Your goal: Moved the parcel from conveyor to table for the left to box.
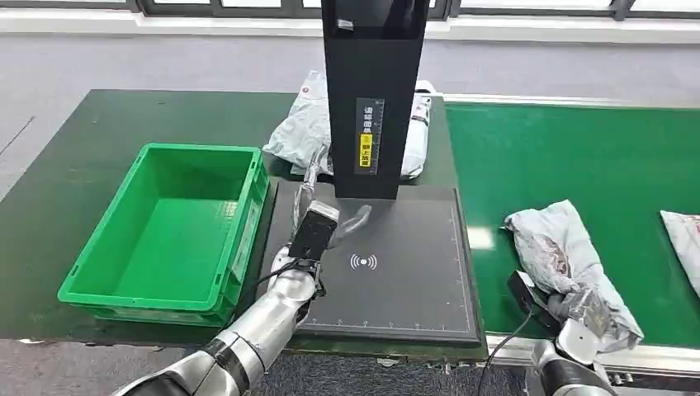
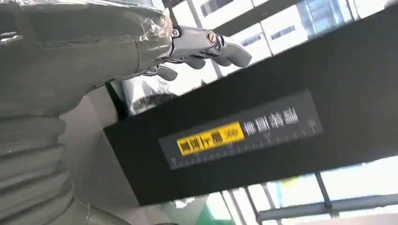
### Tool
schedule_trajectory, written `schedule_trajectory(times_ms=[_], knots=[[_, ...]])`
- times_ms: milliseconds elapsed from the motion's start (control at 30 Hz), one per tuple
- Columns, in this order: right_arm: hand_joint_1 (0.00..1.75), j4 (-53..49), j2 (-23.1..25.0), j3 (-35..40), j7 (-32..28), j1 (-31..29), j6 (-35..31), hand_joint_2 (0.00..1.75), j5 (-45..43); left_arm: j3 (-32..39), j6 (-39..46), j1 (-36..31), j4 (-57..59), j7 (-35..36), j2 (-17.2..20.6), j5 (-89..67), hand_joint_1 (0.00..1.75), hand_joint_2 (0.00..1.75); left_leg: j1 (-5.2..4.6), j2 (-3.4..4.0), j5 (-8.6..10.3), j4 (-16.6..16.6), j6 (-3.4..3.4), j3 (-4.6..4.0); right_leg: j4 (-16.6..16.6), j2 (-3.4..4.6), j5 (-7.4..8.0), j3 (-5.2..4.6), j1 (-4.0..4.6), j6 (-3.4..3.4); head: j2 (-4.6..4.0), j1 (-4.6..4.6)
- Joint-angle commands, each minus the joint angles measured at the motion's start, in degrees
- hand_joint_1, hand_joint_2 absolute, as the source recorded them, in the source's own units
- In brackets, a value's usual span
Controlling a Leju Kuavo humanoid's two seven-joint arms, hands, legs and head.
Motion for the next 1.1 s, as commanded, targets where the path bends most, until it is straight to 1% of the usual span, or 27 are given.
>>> schedule_trajectory(times_ms=[33, 67, 100, 133, 167, 200, 233, 267, 300, 333, 400, 433, 500, 533, 633, 700, 767, 800, 833, 867, 900, 933, 967, 1000, 1033, 1067, 1100], knots=[[1.75, -17.9, 13.4, -2.8, -35.9, -1.1, -12.2, 1.75, -19.5, 11.9, -0.6, 3.3, -4.3, 0.2, 3.1, -0.1, 0.0, 1.75, 0.0, 0.47, 0.03, -0.1, 0.06, 0.28, 0.0, 0.38, 0.1, -0.11, 0.05, -0.24, 0.0, 0.0], [1.75, -21.7, 16.9, -1.2, -45.5, -0.6, -10.8, 1.75, -30.3, 12.6, -0.8, 3.8, -5.7, 0.2, 3.3, -0.9, 0.0, 1.75, 0.01, 0.53, 0.06, -0.2, 0.07, 0.31, 0.0, 0.39, 0.1, -0.09, 0.08, -0.33, 0.0, 0.0], [1.75, -24.7, 18.4, 0.6, -44.0, 0.7, -11.0, 1.75, -30.2, 13.0, -1.1, 3.8, -5.7, 0.2, 3.4, -1.1, 0.0, 1.75, -0.01, 0.73, 0.07, -0.1, -0.01, 0.26, 0.1, 0.66, 0.13, -0.28, 0.03, -0.29, 0.0, 0.0], [1.75, -37.9, 19.7, 10.1, -45.0, 6.3, -2.2, 1.75, -39.5, 12.9, -0.2, 4.1, -7.2, 0.2, 3.5, -3.1, 0.0, 1.75, 0.01, 0.87, 0.03, -0.2, 0.01, 0.32, 0.1, 0.79, 0.14, -0.24, 0.07, -0.39, 0.0, 0.0], [1.75, -44.9, 18.9, 17.7, -40.6, 10.1, 2.2, 1.75, -44.5, 13.0, -0.1, 3.9, -7.1, 0.2, 3.5, -4.0, 0.0, 1.75, 0.02, 0.48, 0.1, -0.1, -0.01, 0.12, 0.2, 0.44, 0.09, -0.29, 0.05, -0.28, 0.0, 0.0], [1.75, -48.4, 18.0, 23.1, -40.1, 12.1, 3.3, 1.75, -46.4, 12.7, 0.2, 3.8, -7.6, 0.2, 3.7, -5.0, 0.0, 1.75, 0.04, 0.53, 0.07, -0.1, 0.0, 0.2, 0.2, 0.46, 0.05, -0.3, 0.09, -0.37, -0.02, -0.02], [1.75, -51.2, 17.2, 30.0, -40.1, 14.2, 6.4, 1.75, -48.2, 11.6, 0.7, 3.9, -8.6, 0.2, 4.1, -6.6, 0.0, 1.75, 0.04, 0.11, 0.18, -0.1, -0.07, 0.13, 0.2, 0.12, -0.02, -0.3, 0.08, -0.28, -0.02, -0.02], [1.75, -52.8, 16.4, 35.5, -38.9, 15.4, 6.8, 1.75, -50.7, 11.5, 0.8, 3.8, -8.5, 0.2, 4.2, -6.9, 0.0, 1.75, 0.09, 0.19, 0.14, -0.2, -0.07, 0.2, 0.2, 0.17, -0.05, -0.29, 0.15, -0.37, -0.02, -0.02], [1.75, -52.9, 16.3, 39.2, -38.3, 16.2, 6.3, 1.75, -49.0, 11.0, 0.3, 3.9, -8.9, 0.2, 4.3, -7.2, 0.0, 1.75, 0.06, 0.03, 0.16, -0.1, -0.05, 0.15, 0.2, 0.01, -0.09, -0.28, 0.12, -0.34, 0.0, -0.02], [1.75, -52.9, 16.3, 39.2, -38.3, 16.2, 6.3, 1.75, -49.0, 11.0, 0.3, 3.9, -8.9, 0.2, 4.3, -7.2, 0.0, 1.75, 0.06, -0.27, 0.18, -0.1, -0.05, 0.05, 0.2, -0.26, -0.15, -0.25, 0.1, -0.29, 0.0, -0.02], [1.75, -52.6, 16.6, 40.4, -37.8, 16.6, 5.1, 1.75, -48.6, 11.0, 0.4, 3.9, -8.9, 0.2, 4.3, -7.3, 0.0, 1.75, 0.05, -0.14, 0.07, -0.2, 0.04, 0.25, 0.1, -0.19, -0.25, -0.07, 0.13, -0.45, 0.0, 0.0], [1.75, -51.8, 15.9, 40.6, -37.9, 16.3, 4.6, 1.75, -49.3, 10.9, 0.5, 4.0, -9.0, 0.2, 4.2, -7.3, 0.0, 1.75, 0.05, -0.12, 0.09, -0.1, 0.0, 0.1, 0.2, -0.14, -0.2, -0.2, 0.09, -0.35, 0.0, 0.02], [1.75, -51.8, 15.9, 40.6, -37.9, 16.3, 4.6, 1.75, -49.3, 10.9, 0.5, 4.0, -9.0, 0.2, 4.2, -7.3, 0.0, 1.75, 0.06, 0.01, 0.03, -0.2, -0.06, 0.19, 0.2, 0.06, -0.22, -0.18, 0.11, -0.41, 0.0, -0.02], [1.75, -51.5, 15.1, 40.5, -38.2, 15.8, 4.6, 1.75, -50.1, 10.9, 0.5, 4.0, -9.0, 0.2, 4.2, -7.2, 0.0, 1.75, 0.02, -0.1, 0.04, -0.2, -0.09, 0.16, 0.2, -0.05, -0.23, -0.22, 0.06, -0.4, 0.0, -0.02], [1.75, -51.5, 15.1, 40.5, -38.2, 15.8, 4.6, 1.75, -50.1, 10.9, 0.5, 4.0, -9.0, 0.2, 4.2, -7.2, 0.0, 1.75, 0.05, -0.33, 0.07, -0.1, -0.07, 0.05, 0.1, -0.34, -0.24, -0.19, 0.1, -0.33, 0.0, 0.0], [1.75, -51.5, 15.1, 40.5, -38.2, 15.8, 4.6, 1.75, -50.1, 10.9, 0.5, 4.0, -9.0, 0.2, 4.2, -7.2, 0.0, 1.75, 0.03, -0.17, 0.04, -0.2, 0.02, 0.22, 0.0, -0.23, -0.21, -0.06, 0.11, -0.41, 0.0, 0.02], [1.75, -51.5, 15.1, 40.5, -38.2, 15.8, 4.6, 1.75, -50.1, 10.9, 0.5, 4.0, -9.0, 0.2, 4.2, -7.2, 0.0, 1.75, 0.03, -0.15, 0.05, -0.2, -0.03, 0.19, 0.1, -0.15, -0.21, -0.12, 0.08, -0.39, 0.0, 0.0], [1.75, -51.5, 15.1, 40.5, -38.2, 15.8, 4.6, 1.75, -50.1, 10.9, 0.5, 4.0, -9.0, 0.2, 4.2, -7.2, 0.0, 1.75, 0.04, -0.26, 0.07, -0.2, -0.08, 0.1, 0.1, -0.2, -0.22, -0.19, 0.08, -0.34, 0.0, 0.0], [1.75, -51.6, 14.5, 42.1, -39.6, 15.6, 7.0, 1.75, -52.8, 10.4, 0.4, 4.1, -9.3, 0.2, 4.4, -7.4, 0.0, 1.75, 0.03, -0.26, 0.07, -0.2, -0.04, 0.22, 0.1, -0.24, -0.25, -0.08, 0.09, -0.42, 0.0, -0.02], [1.75, -51.2, 13.9, 44.8, -39.0, 15.6, 8.6, 1.75, -52.4, 9.7, 0.6, 4.0, -9.3, 0.2, 4.7, -7.9, 0.0, 1.75, 0.04, -0.29, 0.07, -0.2, -0.08, 0.11, 0.1, -0.25, -0.23, -0.16, 0.09, -0.35, 0.0, 0.0], [1.75, -50.4, 14.5, 46.5, -39.0, 15.6, 9.9, 1.75, -52.6, 9.4, 0.1, 3.9, -9.2, 0.2, 4.6, -7.9, 0.0, 1.75, 0.05, -0.3, 0.08, -0.2, -0.09, 0.06, 0.1, -0.28, -0.22, -0.2, 0.09, -0.32, 0.0, 0.0], [1.75, -49.2, 14.4, 48.0, -38.3, 15.1, 11.4, 1.75, -52.5, 9.3, 0.0, 3.9, -9.2, 0.2, 4.7, -7.9, 0.0, 1.75, 0.07, -0.18, 0.04, -0.2, -0.07, 0.16, 0.1, -0.17, -0.21, -0.14, 0.12, -0.36, 0.0, -0.02], [1.75, -46.1, 14.4, 50.5, -36.4, 14.0, 13.5, 1.75, -51.6, 9.0, -0.4, 3.7, -9.0, 0.2, 4.7, -8.0, 0.0, 1.75, 0.05, -0.08, 0.02, -0.2, -0.03, 0.28, 0.1, -0.09, -0.22, -0.07, 0.12, -0.42, 0.0, 0.0], [1.75, -43.6, 13.9, 52.4, -34.1, 12.9, 14.2, 1.75, -49.3, 8.8, -0.6, 3.6, -9.1, 0.2, 4.7, -8.1, 0.0, 1.75, 0.07, -0.15, 0.04, -0.2, -0.08, 0.16, 0.1, -0.09, -0.21, -0.16, 0.12, -0.34, 0.0, 0.0], [0.54, -39.5, 13.1, 54.7, -27.0, 11.2, 17.2, 1.75, -45.1, 8.4, -1.7, 3.5, -9.2, 0.2, 4.7, -8.0, 0.0, 1.75, 0.06, -0.05, 0.03, -0.2, -0.04, 0.28, 0.0, -0.01, -0.2, -0.08, 0.12, -0.4, 0.0, 0.0], [0.03, -35.4, 13.0, 55.1, -26.9, 10.1, 17.1, 1.75, -44.3, 8.2, -1.9, 3.4, -8.9, 0.2, 4.6, -8.2, 0.0, 1.75, 0.08, -0.05, 0.04, -0.3, -0.02, 0.33, 0.0, -0.04, -0.19, -0.02, 0.16, -0.43, 0.0, 0.0], [0.0, -32.3, 13.0, 55.3, -26.2, 9.6, 16.8, 1.75, -43.7, 7.9, -1.6, 3.5, -9.2, 0.2, 4.7, -8.2, 0.0, 1.75, 0.08, -0.17, 0.07, -0.2, -0.08, 0.19, 0.0, -0.1, -0.18, -0.12, 0.12, -0.34, 0.0, 0.0]])
